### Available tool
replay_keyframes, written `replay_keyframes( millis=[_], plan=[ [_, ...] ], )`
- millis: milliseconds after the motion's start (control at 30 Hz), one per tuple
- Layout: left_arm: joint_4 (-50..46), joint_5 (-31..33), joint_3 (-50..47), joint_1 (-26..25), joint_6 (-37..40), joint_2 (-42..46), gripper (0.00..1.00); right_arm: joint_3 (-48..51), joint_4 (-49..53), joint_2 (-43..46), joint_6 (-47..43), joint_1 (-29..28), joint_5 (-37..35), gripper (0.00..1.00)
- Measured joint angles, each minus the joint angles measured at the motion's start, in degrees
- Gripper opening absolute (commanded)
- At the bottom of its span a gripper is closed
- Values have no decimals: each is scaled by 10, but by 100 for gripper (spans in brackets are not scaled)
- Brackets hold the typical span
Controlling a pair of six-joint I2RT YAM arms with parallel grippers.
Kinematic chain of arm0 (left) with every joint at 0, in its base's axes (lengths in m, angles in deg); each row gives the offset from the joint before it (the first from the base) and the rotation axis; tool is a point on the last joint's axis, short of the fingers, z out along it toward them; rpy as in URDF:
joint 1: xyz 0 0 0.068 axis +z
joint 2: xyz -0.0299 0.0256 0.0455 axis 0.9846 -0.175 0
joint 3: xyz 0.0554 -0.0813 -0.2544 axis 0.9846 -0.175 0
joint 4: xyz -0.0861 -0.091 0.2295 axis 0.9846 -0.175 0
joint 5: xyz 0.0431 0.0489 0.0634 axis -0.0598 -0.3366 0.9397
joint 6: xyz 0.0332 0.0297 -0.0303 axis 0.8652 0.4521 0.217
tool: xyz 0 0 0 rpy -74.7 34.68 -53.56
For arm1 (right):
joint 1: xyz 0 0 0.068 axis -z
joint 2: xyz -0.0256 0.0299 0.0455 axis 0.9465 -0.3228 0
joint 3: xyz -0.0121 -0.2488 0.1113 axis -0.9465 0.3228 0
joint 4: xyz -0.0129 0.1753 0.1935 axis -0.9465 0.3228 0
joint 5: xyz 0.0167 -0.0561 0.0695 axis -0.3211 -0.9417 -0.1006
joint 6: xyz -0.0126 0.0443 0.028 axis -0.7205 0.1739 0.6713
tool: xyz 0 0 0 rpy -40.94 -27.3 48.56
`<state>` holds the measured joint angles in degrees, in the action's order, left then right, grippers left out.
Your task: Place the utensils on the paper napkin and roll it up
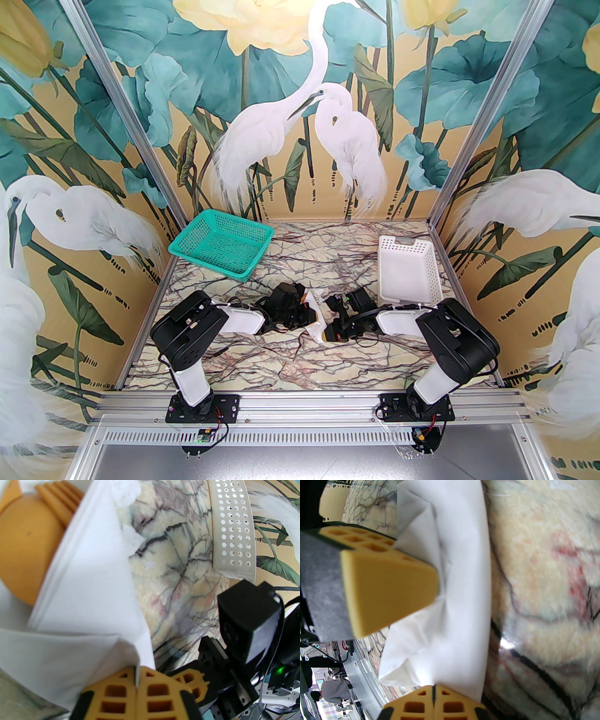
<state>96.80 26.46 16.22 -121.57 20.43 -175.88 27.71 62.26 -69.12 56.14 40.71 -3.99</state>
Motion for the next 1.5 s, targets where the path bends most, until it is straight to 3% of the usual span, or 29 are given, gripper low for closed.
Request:
replay_keyframes(
  millis=[433,1500],
  plan=[
    [-42,7,43,0,14,21,0,-9,-3,-9,11,0,-6,0],
    [4,-18,97,-5,-6,-82,0,-14,-18,-15,21,-1,-16,0]
  ],
)
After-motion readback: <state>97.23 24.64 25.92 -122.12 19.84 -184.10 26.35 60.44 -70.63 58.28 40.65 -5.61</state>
